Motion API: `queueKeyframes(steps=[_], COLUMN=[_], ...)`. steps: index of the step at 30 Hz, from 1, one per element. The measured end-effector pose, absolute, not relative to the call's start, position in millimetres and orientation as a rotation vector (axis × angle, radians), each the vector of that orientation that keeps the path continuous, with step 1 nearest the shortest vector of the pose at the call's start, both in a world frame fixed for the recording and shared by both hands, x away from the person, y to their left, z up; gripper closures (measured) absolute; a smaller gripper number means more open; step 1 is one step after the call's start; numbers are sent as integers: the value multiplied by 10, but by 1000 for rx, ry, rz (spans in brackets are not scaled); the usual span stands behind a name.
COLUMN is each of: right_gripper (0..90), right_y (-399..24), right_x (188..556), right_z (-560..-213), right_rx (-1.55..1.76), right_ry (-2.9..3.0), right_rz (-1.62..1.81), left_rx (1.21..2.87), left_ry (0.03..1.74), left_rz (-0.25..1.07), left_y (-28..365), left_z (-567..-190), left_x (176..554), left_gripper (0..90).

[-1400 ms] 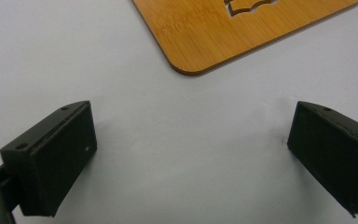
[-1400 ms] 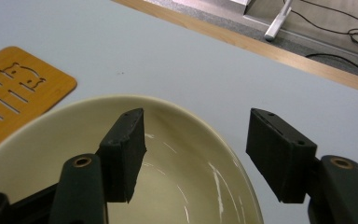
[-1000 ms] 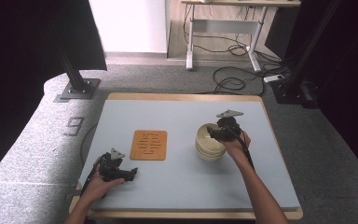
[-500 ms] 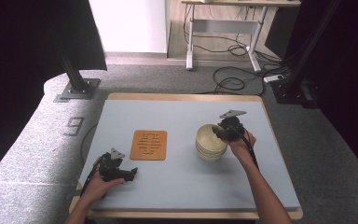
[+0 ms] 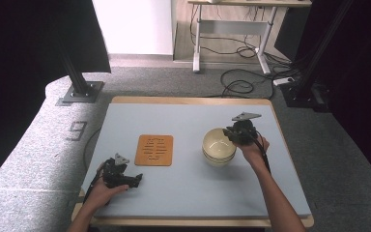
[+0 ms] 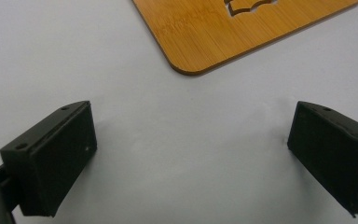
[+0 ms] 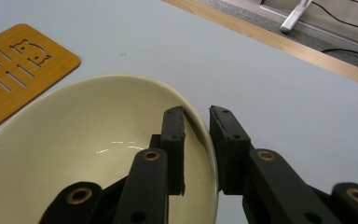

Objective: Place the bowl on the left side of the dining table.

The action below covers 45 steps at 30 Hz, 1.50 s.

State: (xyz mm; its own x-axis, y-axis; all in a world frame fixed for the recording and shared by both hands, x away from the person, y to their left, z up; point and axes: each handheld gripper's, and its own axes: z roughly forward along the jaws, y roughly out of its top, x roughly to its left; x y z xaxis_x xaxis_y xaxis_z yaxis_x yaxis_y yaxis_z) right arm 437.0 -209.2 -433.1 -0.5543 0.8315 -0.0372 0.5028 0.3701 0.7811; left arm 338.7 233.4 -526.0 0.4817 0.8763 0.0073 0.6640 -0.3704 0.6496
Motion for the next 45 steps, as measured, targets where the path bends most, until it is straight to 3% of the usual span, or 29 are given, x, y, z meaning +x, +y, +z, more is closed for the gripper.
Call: queueKeyframes(steps=[16,23,24,27,30,45], right_gripper=[813,752,670,646,772,830], right_y=[-2149,-2158,-2156,-2144,-2106,-2109], right_x=[4352,4342,4348,4355,4370,4336], right_z=[-4273,-4277,-4299,-4326,-4375,-4271], right_rx=[1176,1175,1176,1182,1188,1184], right_ry=[2214,2216,2222,2229,2258,2282], right_rz=[1040,1017,1010,997,940,895], left_rx=[2150,2150,2150,2150,2150,2152], left_ry=[1267,1267,1267,1267,1267,1267], left_rz=[477,477,476,476,475,474], left_y=[2334,2334,2334,2334,2335,2336], left_z=[-5260,-5260,-5260,-5260,-5259,-5259], left_x=[3387,3387,3387,3387,3388,3389], left_gripper=[15,15,15,15,15,14])
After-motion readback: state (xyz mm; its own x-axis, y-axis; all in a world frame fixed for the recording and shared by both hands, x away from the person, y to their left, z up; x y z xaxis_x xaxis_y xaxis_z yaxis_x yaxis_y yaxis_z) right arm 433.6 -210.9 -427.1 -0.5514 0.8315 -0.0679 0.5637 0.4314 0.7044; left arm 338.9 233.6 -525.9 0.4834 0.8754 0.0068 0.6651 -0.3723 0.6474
